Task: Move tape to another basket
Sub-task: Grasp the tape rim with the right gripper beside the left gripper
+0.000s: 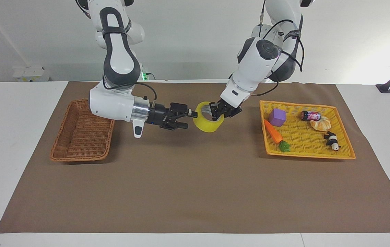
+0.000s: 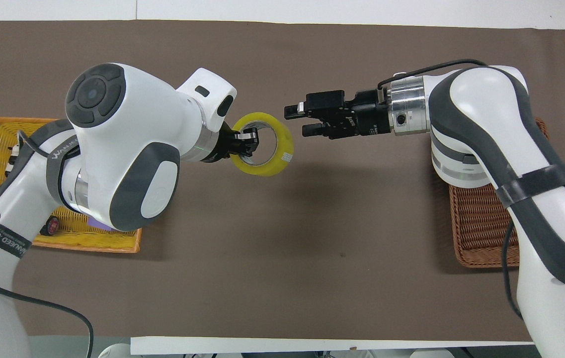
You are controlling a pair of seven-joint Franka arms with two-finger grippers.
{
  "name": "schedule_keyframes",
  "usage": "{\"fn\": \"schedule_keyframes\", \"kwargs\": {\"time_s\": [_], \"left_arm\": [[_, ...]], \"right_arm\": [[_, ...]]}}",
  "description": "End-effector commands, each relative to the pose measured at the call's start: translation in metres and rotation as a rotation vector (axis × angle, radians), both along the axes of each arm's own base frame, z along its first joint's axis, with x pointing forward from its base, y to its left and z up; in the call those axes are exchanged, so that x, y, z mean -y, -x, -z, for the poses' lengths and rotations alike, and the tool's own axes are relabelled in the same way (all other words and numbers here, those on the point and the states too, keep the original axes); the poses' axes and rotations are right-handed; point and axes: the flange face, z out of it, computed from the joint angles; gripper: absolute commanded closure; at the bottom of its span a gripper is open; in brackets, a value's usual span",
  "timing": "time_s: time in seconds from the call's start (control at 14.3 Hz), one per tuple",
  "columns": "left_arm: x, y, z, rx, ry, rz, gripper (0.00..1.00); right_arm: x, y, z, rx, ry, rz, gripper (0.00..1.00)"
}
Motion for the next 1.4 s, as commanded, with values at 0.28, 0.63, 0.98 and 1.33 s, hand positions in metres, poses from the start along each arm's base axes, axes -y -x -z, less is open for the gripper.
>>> {"fn": "schedule_keyframes", "kwargs": {"time_s": [0.28,0.63,0.98,1.33], "left_arm": [[-0.004,0.001,-0.003,-0.005,0.016,0.014,0.98],[-0.006,0.0,-0.002,-0.008,0.013,0.017,0.98],[-0.005,0.001,-0.002,-0.007,0.011,0.019,0.98],[-0.006,-0.001,-0.004,-0.004,0.014,0.015,0.54]], "right_arm": [[-0.013,0.007,-0.002,0.038,-0.009,-0.038,0.01],[-0.012,0.015,0.006,0.082,0.022,-0.095,0.25],[-0.009,0.016,0.005,0.087,0.02,-0.116,1.0],[-0.008,0.016,0.005,0.086,0.019,-0.116,1.0]]}}
